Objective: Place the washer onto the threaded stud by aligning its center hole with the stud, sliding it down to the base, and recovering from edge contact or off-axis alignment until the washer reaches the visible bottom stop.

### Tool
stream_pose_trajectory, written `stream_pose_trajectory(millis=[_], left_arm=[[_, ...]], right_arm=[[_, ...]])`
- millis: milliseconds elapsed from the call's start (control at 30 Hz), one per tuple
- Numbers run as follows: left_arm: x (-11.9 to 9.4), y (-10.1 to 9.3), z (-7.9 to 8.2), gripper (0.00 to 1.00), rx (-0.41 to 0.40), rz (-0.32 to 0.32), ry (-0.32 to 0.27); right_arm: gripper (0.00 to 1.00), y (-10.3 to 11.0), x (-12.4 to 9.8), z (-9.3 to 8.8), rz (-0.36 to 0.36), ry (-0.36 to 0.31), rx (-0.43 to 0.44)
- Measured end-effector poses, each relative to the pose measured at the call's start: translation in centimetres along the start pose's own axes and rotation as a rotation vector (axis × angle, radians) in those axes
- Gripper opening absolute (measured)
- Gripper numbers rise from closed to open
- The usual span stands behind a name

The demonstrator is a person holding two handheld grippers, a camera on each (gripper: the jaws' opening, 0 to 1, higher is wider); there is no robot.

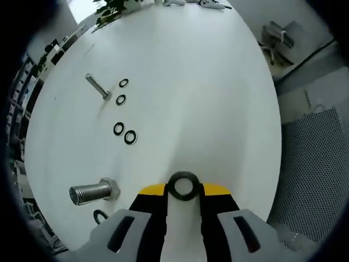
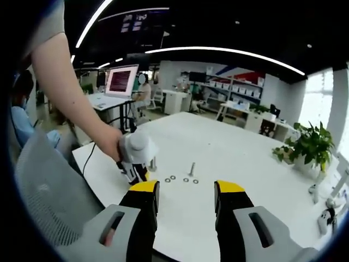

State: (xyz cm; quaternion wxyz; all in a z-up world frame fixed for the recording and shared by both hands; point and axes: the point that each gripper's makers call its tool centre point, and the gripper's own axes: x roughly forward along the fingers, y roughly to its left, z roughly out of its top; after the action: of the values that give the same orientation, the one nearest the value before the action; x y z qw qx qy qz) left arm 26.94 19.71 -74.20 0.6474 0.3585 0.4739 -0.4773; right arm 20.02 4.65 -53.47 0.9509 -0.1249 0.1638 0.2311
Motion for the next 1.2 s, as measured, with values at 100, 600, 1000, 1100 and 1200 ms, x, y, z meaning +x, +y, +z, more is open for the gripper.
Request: stream_pose_trajectory(millis=[100, 600, 1000, 1100, 1200], left_arm=[[0.1, 0.0, 0.0, 0.2, -0.005, 0.004, -0.004], [-1.0, 1.1, -1.0, 0.2, -0.029, 0.015, -0.009], [-3.4, 1.5, 0.1, 0.2, 0.044, 0.031, -0.042], [-4.3, 2.1, 0.4, 0.2, 0.05, 0.036, -0.045], [-5.0, 2.7, 0.5, 0.2, 0.041, 0.041, -0.05]], right_arm=[[0.43, 0.0, 0.0, 0.0, 0.001, 0.001, -0.002], [0.43, 0.1, 0.1, -0.1, 0.001, 0.008, -0.013], [0.43, 0.2, 0.1, -0.2, 0.004, 0.012, -0.014], [0.43, 0.2, 0.1, -0.2, 0.005, 0.013, -0.017], [0.43, 0.2, 0.1, -0.1, 0.003, 0.011, -0.017]])
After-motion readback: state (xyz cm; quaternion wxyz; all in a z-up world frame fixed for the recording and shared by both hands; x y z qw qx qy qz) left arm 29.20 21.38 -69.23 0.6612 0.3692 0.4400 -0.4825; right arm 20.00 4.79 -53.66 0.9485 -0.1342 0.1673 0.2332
